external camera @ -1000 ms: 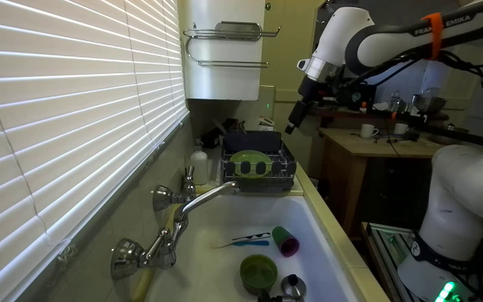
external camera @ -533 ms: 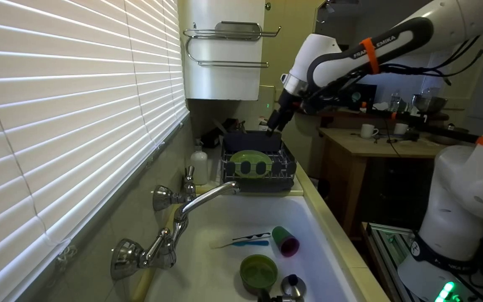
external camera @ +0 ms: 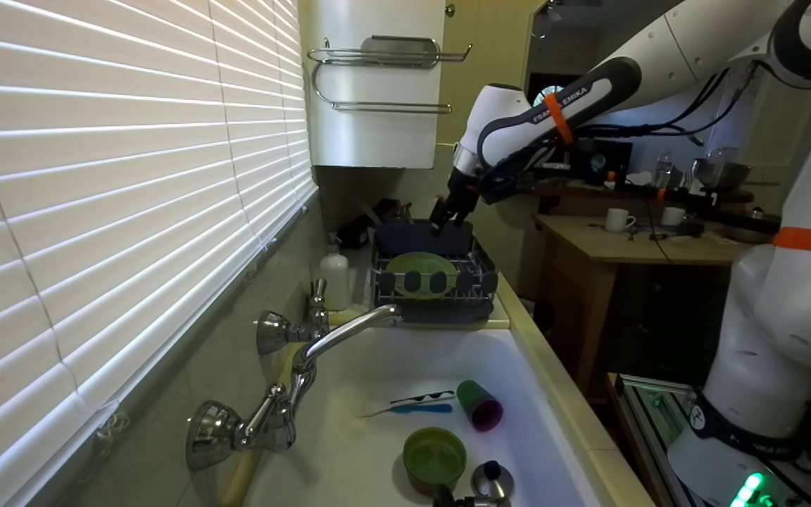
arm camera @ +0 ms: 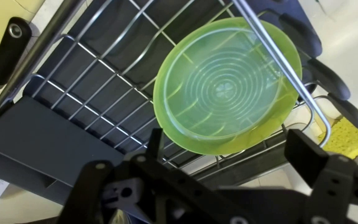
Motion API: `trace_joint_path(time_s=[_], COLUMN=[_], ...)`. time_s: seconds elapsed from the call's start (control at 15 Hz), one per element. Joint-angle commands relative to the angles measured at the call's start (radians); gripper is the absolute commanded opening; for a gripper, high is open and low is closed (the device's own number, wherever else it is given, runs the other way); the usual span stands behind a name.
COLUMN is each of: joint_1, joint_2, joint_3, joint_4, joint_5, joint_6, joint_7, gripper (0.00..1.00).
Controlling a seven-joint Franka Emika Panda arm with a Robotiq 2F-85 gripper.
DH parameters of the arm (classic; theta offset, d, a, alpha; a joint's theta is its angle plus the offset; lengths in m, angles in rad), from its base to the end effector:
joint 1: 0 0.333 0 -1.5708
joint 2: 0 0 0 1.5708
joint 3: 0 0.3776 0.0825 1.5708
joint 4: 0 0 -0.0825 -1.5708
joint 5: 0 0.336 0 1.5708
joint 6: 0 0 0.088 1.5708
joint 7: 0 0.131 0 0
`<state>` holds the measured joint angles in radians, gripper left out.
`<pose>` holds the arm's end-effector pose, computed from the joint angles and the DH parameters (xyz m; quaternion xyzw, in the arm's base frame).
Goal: Put the yellow plate in the sink
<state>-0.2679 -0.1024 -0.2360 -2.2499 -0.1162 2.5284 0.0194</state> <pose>0.4368 -0.2455 0.5127 0.9576 -0.2164 0.1754 0.0742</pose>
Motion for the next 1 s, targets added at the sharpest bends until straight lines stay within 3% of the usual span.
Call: trace_joint_path(time_s=[0.0,0.4,0.93], joint_1=[0.004,0.001,-0.013], joint_2=[-0.005,0.051,0.173], joint_3=[-0.002,-0.021,-0.043], joint_4=[0.002,0.020,0.036], joint_5=[0.001,0.044,0.226], joint_6=[-0.003,0.050,0.195], joint_7=[-0.002,-0.026,-0.186], gripper=[1.00,1.00,0.97])
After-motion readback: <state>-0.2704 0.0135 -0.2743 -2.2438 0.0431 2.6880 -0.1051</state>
